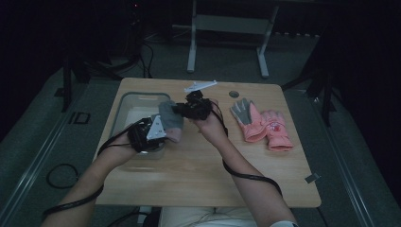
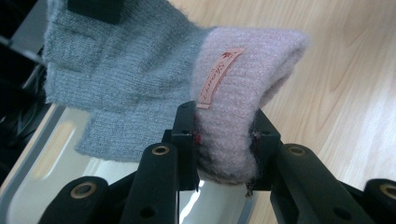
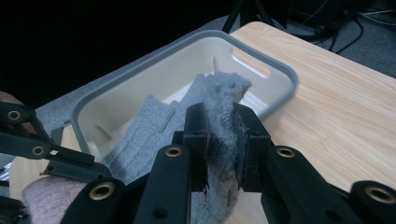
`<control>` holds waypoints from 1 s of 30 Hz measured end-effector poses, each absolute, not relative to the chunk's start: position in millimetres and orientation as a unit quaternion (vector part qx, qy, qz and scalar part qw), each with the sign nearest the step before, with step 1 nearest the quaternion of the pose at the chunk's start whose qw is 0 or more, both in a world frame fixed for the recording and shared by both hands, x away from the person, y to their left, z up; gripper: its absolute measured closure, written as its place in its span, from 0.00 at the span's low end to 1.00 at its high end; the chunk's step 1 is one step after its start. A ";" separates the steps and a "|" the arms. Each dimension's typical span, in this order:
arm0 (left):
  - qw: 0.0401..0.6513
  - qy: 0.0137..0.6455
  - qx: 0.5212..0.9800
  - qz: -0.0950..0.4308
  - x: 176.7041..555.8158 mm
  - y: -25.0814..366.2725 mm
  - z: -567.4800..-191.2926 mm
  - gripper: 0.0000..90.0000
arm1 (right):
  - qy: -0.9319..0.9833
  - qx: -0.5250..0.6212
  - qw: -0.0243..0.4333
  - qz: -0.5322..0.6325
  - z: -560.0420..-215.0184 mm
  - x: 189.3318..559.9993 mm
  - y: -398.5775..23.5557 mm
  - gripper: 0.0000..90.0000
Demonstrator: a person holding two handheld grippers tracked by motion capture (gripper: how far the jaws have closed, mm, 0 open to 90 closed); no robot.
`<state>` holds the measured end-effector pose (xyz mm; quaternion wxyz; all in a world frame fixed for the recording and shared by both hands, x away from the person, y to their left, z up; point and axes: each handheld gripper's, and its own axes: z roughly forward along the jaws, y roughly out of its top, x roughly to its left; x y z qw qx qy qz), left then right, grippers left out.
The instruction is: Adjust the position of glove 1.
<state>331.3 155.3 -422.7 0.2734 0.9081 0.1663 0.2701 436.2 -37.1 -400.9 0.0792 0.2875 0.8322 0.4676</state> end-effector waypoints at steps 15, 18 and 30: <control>0.234 0.236 0.907 0.260 344.7 217.3 -439.4 0.78 | 0.848 0.268 0.053 0.454 -415.9 456.6 51.5 0.86; 0.227 0.242 0.908 0.255 352.0 220.7 -447.5 0.78 | 0.852 0.273 0.056 0.444 -426.7 463.4 63.1 0.86; 0.180 0.245 0.933 0.194 386.2 213.6 -481.3 0.77 | 0.861 0.318 0.048 0.395 -473.8 490.4 74.7 0.85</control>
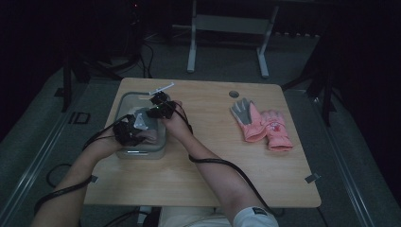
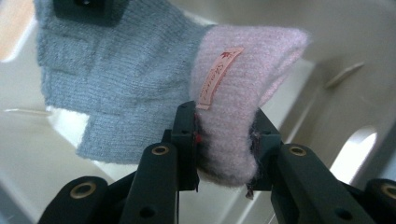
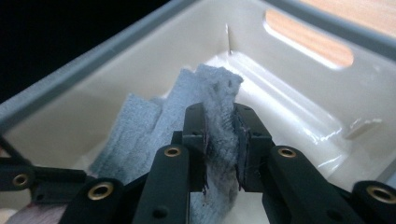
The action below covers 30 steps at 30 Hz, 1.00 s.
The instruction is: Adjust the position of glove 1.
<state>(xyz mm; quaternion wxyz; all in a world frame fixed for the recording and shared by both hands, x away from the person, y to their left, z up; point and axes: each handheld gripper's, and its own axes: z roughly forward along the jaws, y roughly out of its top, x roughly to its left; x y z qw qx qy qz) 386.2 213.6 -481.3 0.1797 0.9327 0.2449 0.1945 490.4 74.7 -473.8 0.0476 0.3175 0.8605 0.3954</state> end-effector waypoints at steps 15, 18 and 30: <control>0.159 0.254 0.939 0.171 400.2 206.8 -489.1 0.66 | 0.844 0.324 0.042 0.424 -465.7 486.9 51.6 0.62; 0.171 0.269 0.931 0.176 398.9 206.6 -483.4 0.48 | 0.840 0.321 0.035 0.436 -461.6 481.9 44.0 0.62; 0.279 0.302 0.893 0.184 376.8 203.0 -442.2 0.15 | 0.834 0.292 0.033 0.468 -438.4 455.2 3.8 0.62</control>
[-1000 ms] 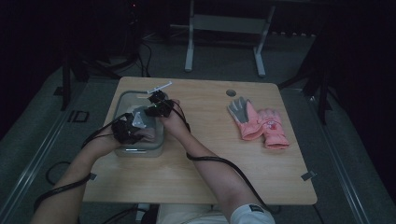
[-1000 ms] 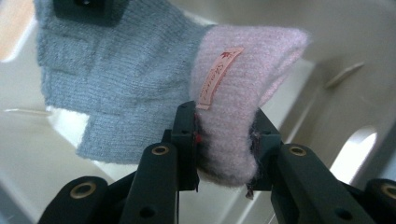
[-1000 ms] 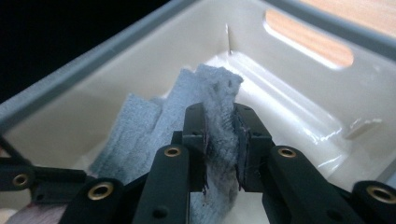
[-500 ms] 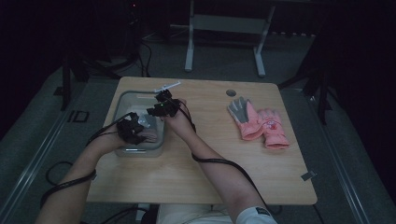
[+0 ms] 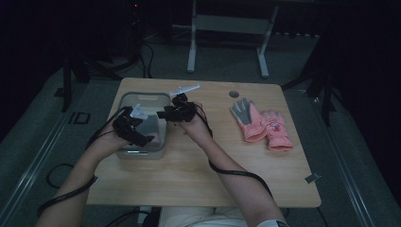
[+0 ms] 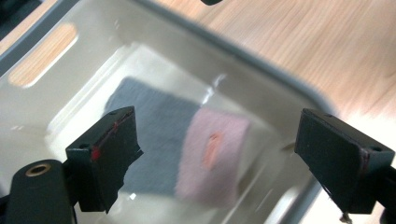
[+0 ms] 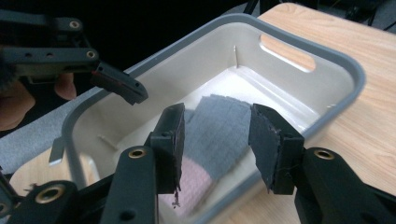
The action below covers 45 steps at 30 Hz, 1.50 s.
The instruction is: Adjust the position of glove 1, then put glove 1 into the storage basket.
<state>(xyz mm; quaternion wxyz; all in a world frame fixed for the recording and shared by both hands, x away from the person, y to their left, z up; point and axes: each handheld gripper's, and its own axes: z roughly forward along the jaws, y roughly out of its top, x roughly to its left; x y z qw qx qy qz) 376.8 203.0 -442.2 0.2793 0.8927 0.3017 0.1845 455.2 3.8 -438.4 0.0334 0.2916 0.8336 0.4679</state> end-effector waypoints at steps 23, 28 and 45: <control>0.368 0.187 0.905 0.102 331.5 98.2 -461.0 0.08 | 0.831 0.305 0.072 0.460 -454.1 422.0 -120.1 0.64; 0.355 0.172 0.914 0.093 324.9 83.5 -478.1 0.08 | 0.834 0.310 0.080 0.450 -459.9 418.8 -143.2 0.64; 0.342 0.184 0.915 0.106 300.0 62.6 -530.3 0.08 | 0.828 0.328 0.155 0.427 -463.0 417.2 -222.2 0.65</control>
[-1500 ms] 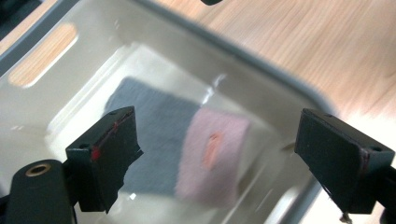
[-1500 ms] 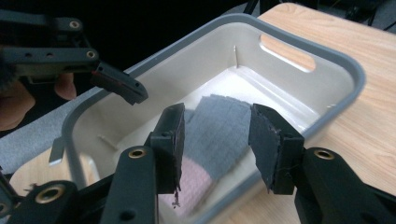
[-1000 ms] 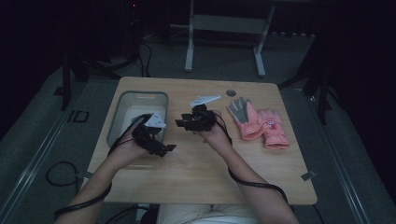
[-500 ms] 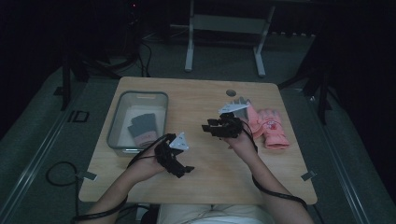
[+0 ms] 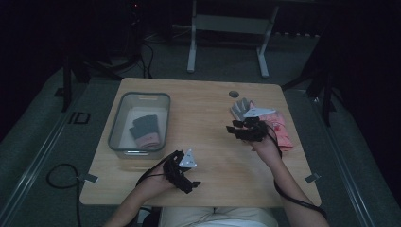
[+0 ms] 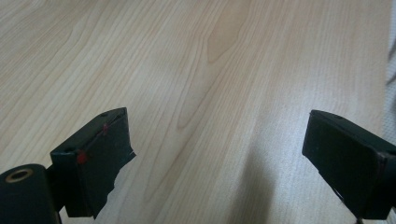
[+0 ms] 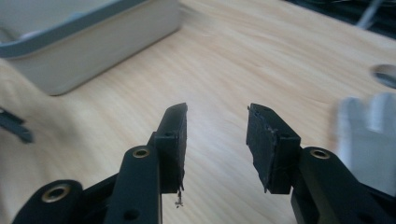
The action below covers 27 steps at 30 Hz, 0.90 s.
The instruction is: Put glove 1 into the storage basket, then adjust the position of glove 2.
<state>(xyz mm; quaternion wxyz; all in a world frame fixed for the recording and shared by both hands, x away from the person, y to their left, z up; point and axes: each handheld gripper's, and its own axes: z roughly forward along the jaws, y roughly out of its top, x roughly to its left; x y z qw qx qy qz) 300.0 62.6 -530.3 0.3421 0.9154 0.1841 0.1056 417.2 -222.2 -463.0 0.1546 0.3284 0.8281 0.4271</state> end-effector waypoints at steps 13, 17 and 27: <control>0.351 0.211 0.905 0.115 290.1 66.1 -544.9 0.09 | 0.797 0.390 0.208 0.411 -456.3 450.0 -279.8 0.70; 0.362 0.220 0.899 0.114 287.0 68.6 -545.0 0.08 | 0.795 0.404 0.218 0.395 -457.2 466.3 -283.7 0.71; 0.356 0.220 0.900 0.120 279.7 67.8 -547.1 0.08 | 0.833 0.413 0.200 0.310 -495.7 518.2 -260.7 0.61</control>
